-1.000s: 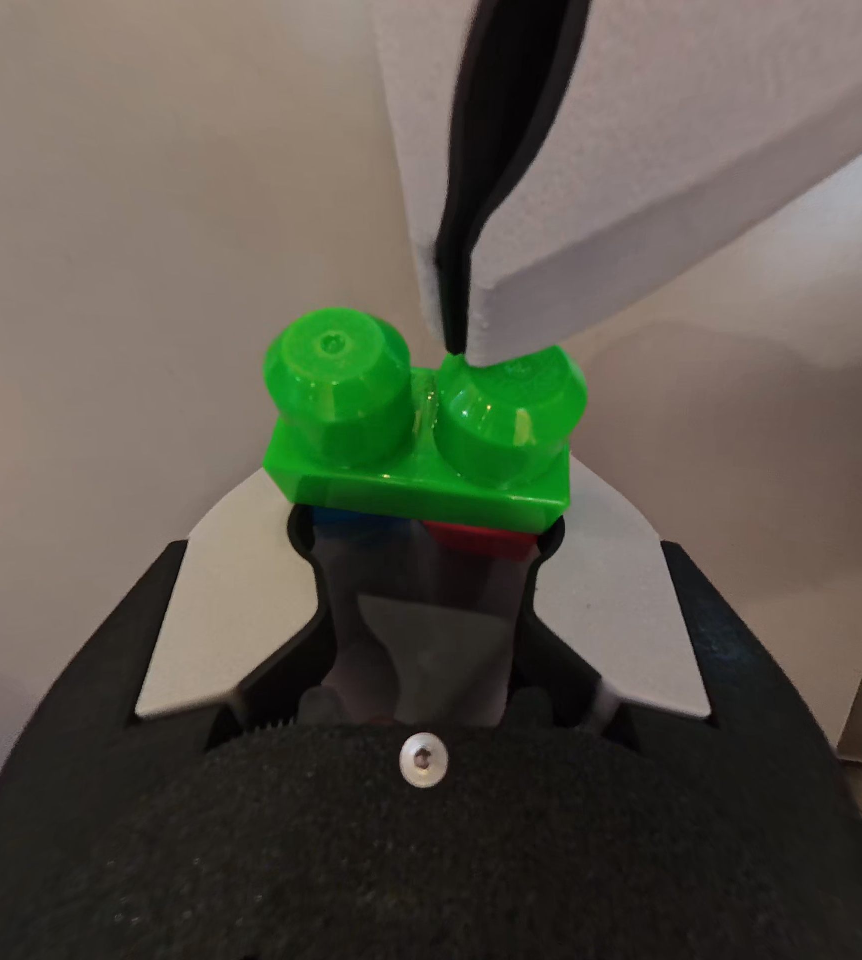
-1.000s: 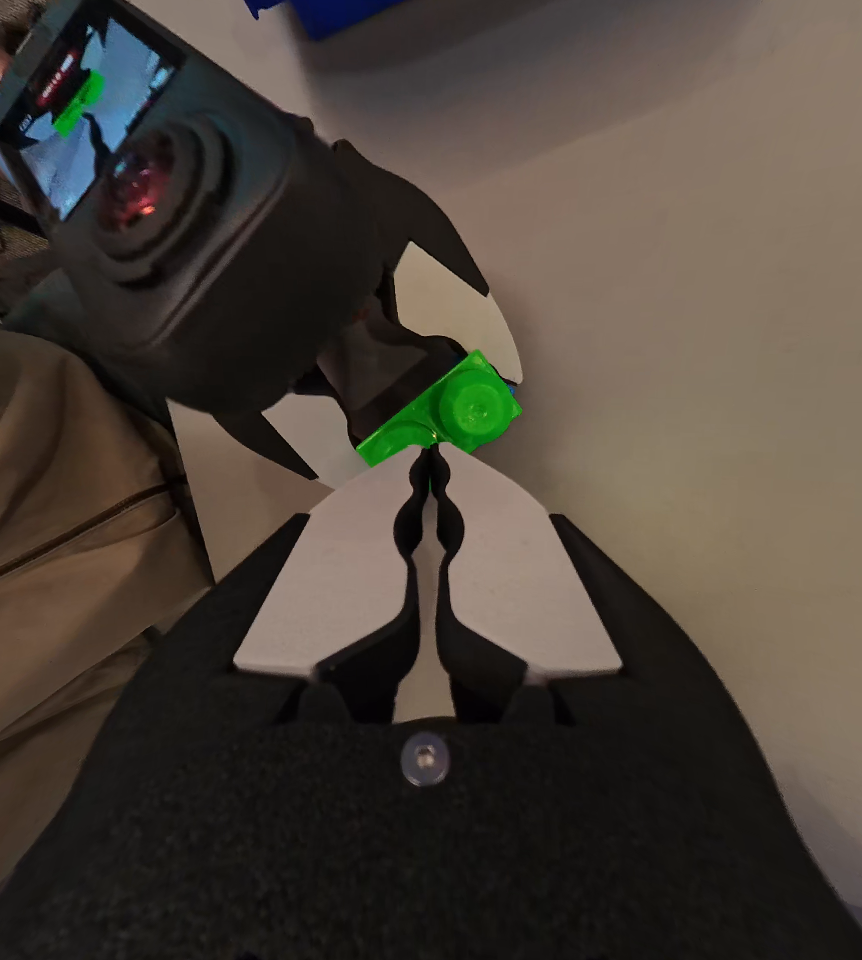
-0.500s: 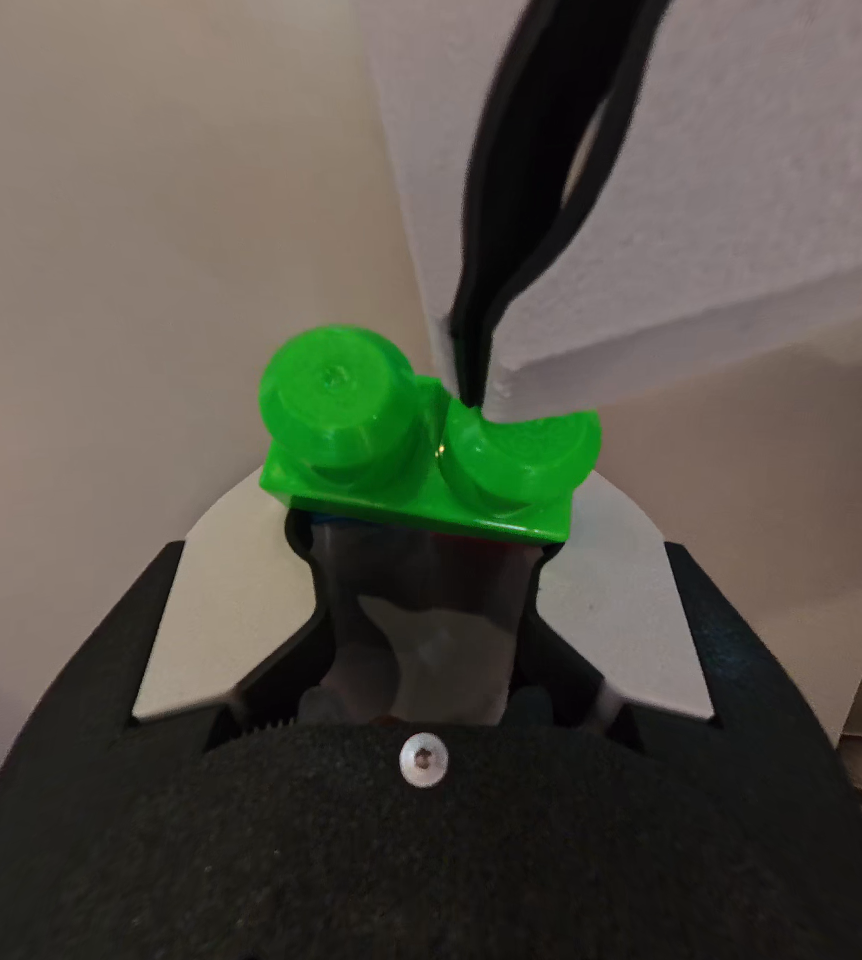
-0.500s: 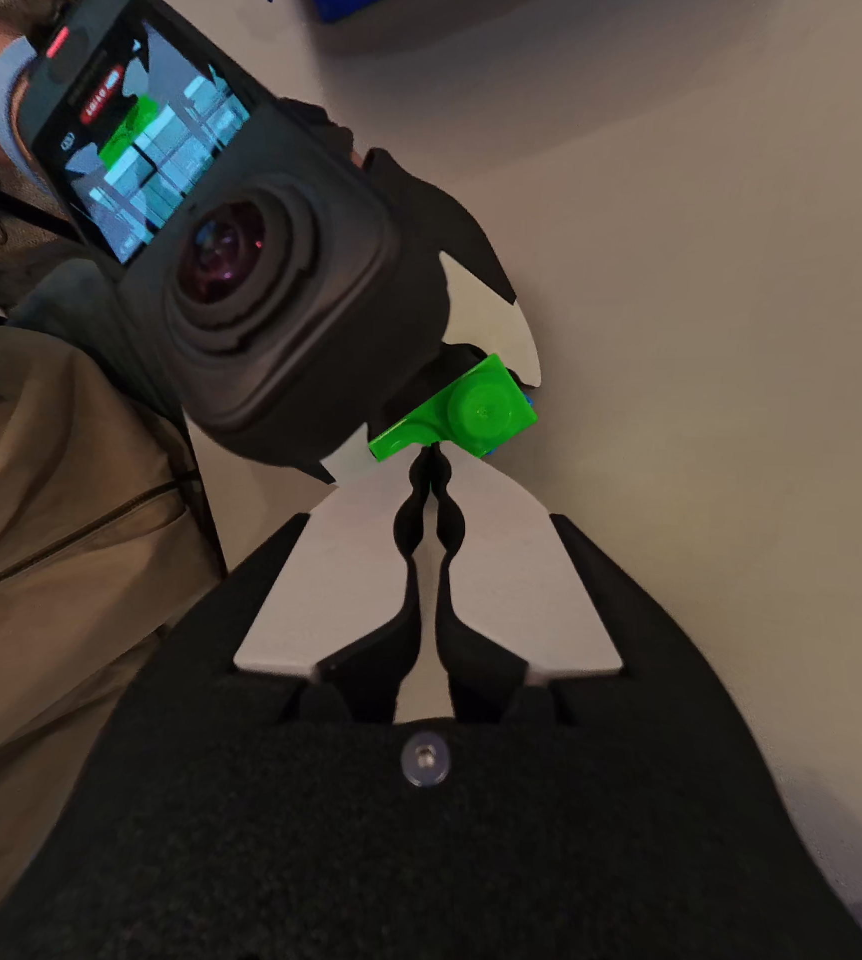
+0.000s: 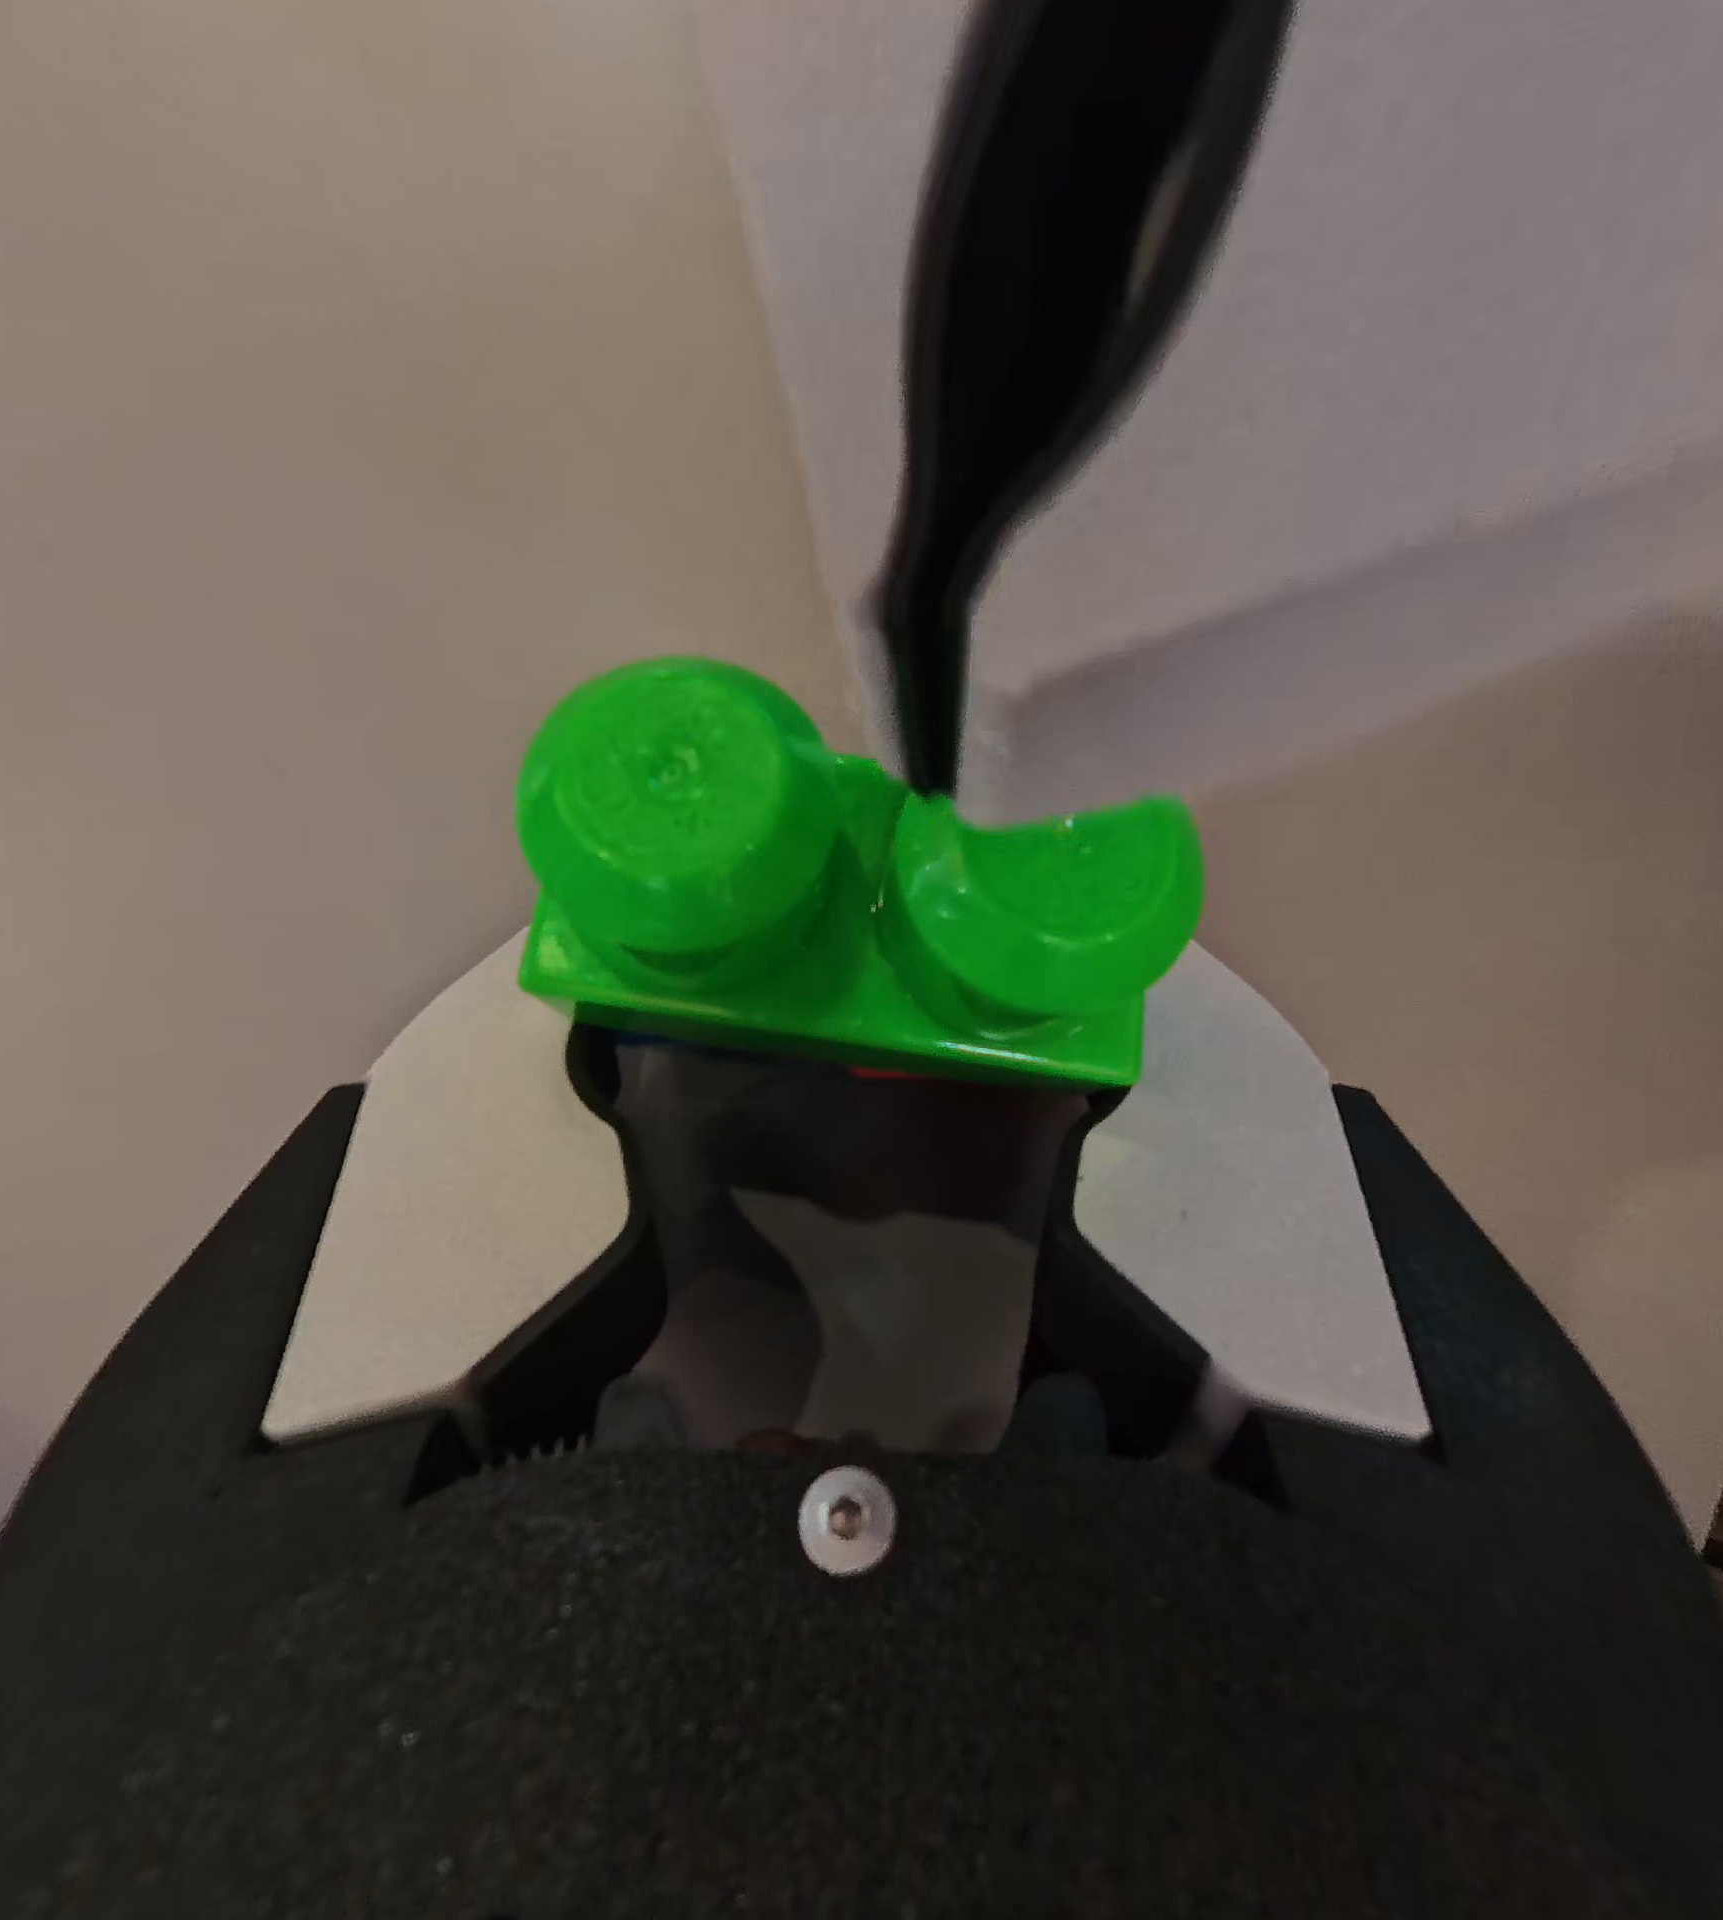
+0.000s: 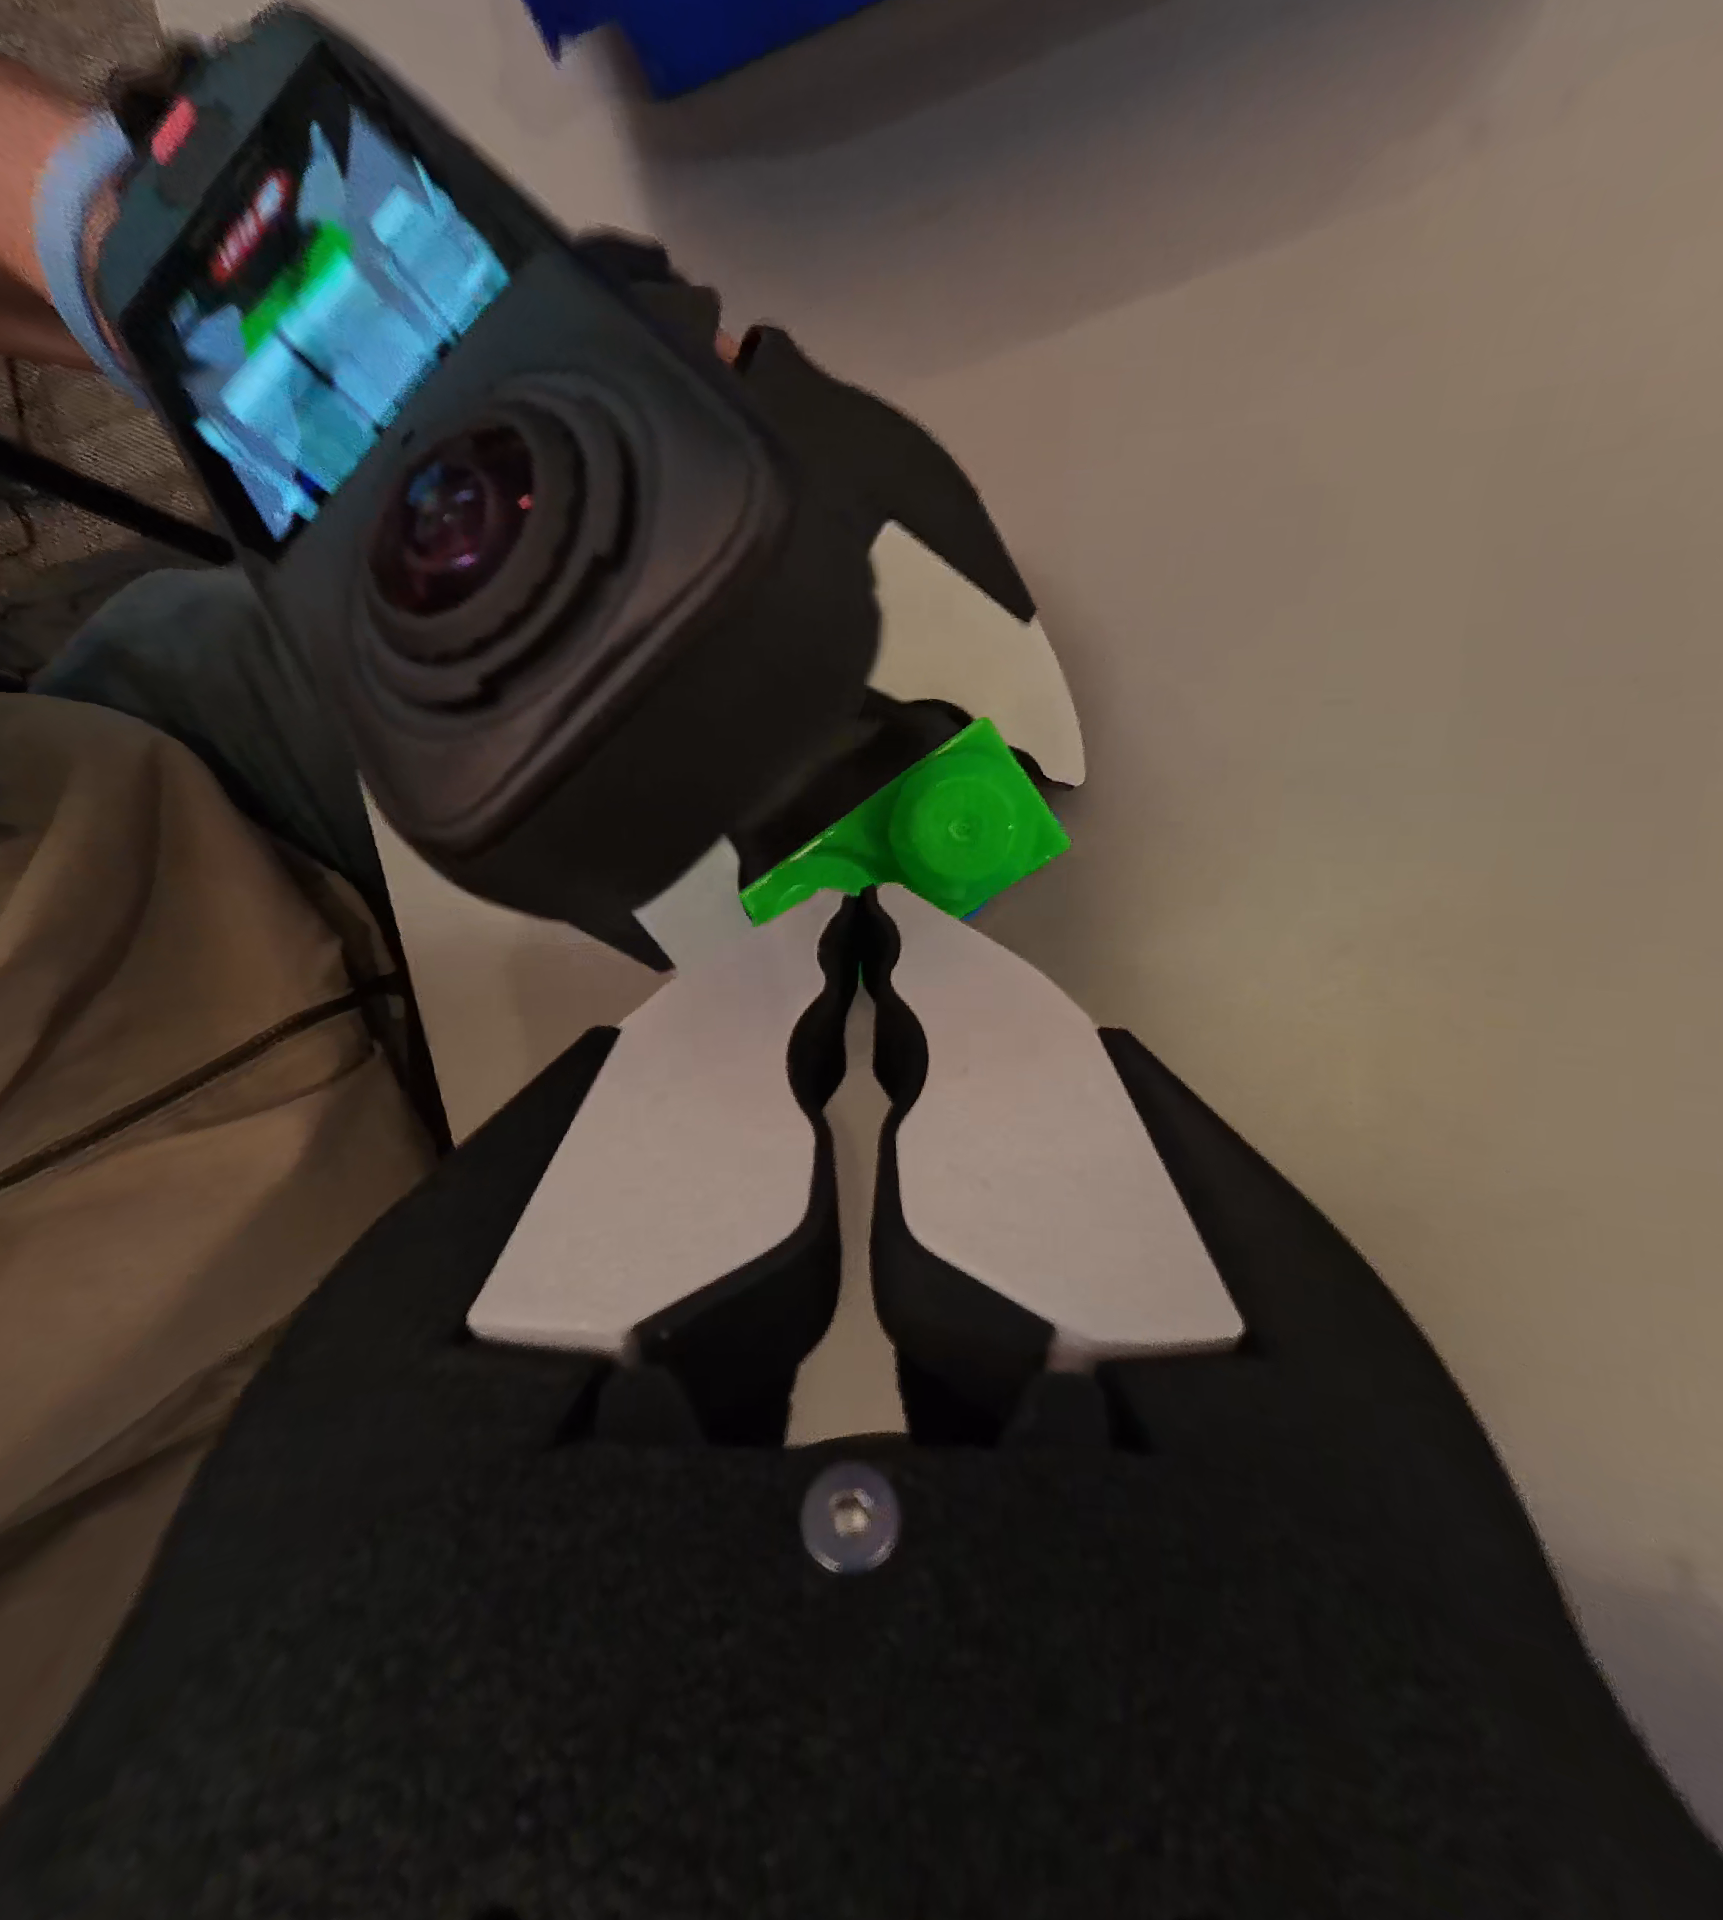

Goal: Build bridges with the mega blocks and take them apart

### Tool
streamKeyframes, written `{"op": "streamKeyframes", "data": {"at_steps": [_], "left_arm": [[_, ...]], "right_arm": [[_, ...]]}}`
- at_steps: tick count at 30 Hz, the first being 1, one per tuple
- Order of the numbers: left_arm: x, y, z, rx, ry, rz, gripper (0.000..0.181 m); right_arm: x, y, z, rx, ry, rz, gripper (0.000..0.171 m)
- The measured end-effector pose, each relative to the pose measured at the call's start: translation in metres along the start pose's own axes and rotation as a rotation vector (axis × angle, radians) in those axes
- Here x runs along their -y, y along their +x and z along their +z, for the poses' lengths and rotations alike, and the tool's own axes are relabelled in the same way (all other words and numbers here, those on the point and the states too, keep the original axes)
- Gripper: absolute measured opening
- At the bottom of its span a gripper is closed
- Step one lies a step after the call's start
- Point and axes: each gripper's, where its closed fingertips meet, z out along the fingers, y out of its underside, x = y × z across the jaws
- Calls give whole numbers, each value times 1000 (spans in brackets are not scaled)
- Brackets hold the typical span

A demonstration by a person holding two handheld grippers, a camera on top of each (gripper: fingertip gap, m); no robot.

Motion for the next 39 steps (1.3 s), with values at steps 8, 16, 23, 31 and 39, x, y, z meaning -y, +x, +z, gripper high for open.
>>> {"op": "streamKeyframes", "data": {"at_steps": [8, 16, 23, 31, 39], "left_arm": [[16, 17, -29, 2, 205, 86, 83], [0, 20, -41, 4, 199, 51, 82], [22, 39, -72, -177, 365, -29, 82], [-11, -5, -51, 41, 155, -109, 82], [-18, -11, -44, 119, 98, -142, 82]], "right_arm": [[-3, 3, -50, 12, 361, 182, 0], [-19, -15, -26, 162, 580, 377, 2], [-24, -29, -50, 186, 673, 357, 3], [-66, 1, -51, -268, 633, 194, 0], [-64, 16, -95, -671, 793, -5, 17]]}}
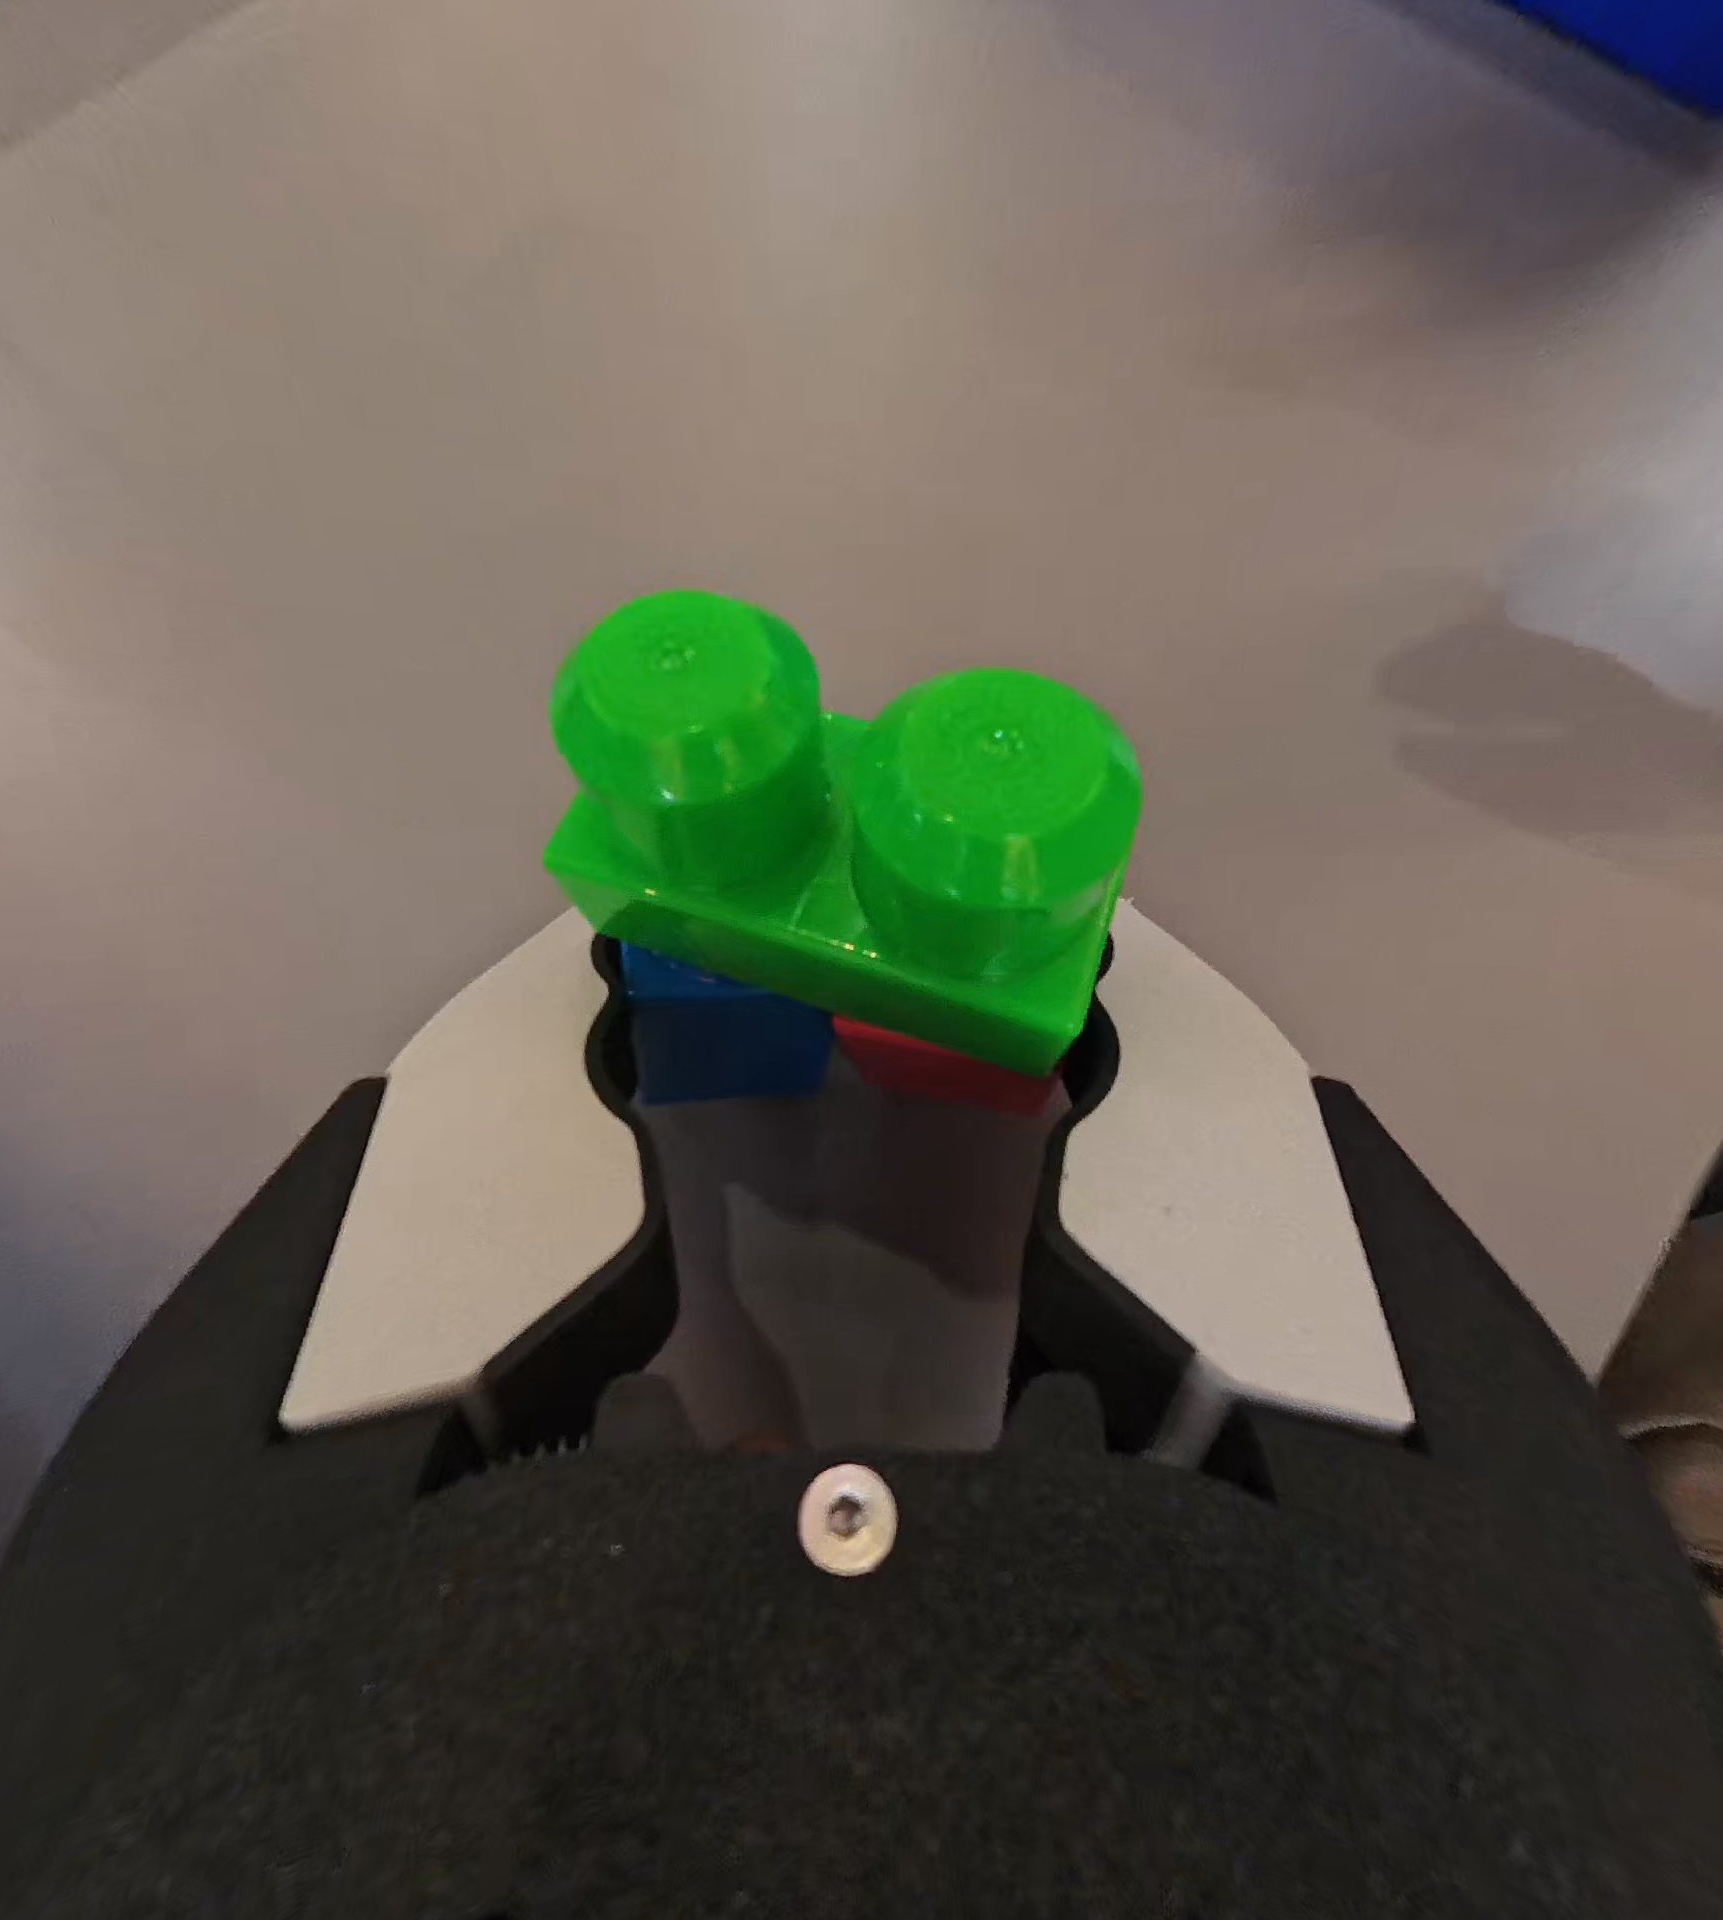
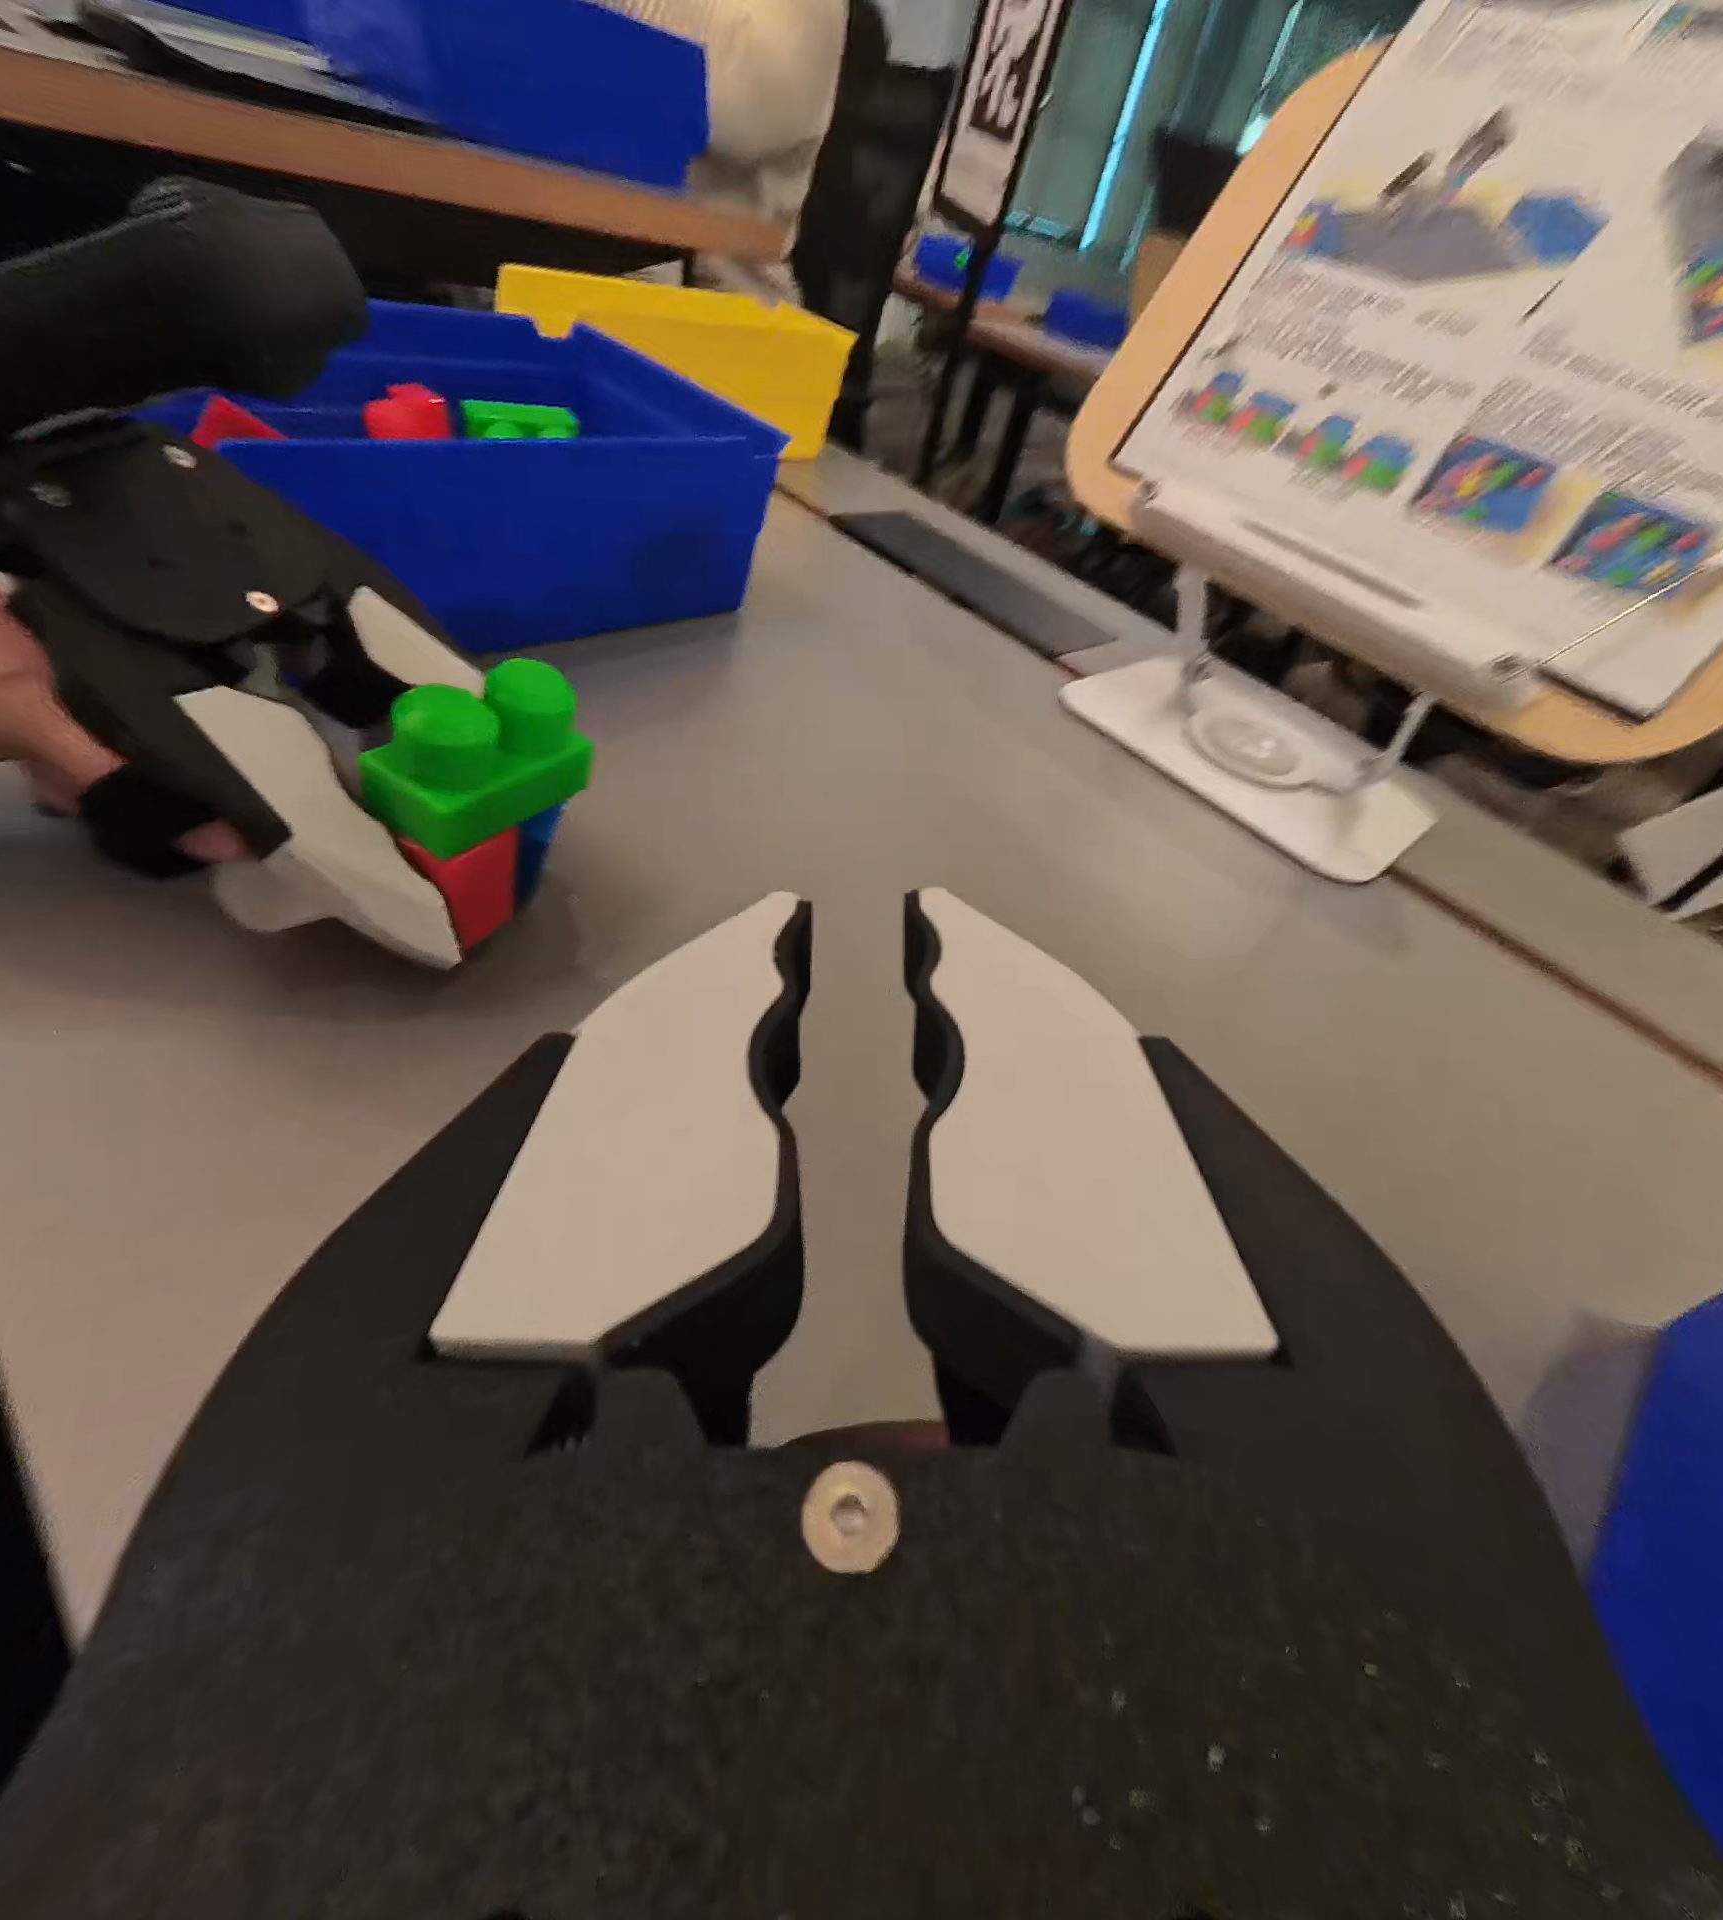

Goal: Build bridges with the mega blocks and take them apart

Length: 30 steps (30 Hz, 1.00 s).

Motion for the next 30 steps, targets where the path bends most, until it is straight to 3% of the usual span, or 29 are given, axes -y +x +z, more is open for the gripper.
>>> {"op": "streamKeyframes", "data": {"at_steps": [5, 13, 30], "left_arm": [[7, 4, 2, 1, 63, -60, 82], [5, 3, 2, 13, 48, -63, 81], [5, 7, 4, 1, 55, -34, 81]], "right_arm": [[-19, 3, 11, -73, -46, -60, 29], [-42, 3, 20, -90, -64, -59, 26], [-36, -3, 18, -45, -98, -35, 21]]}}
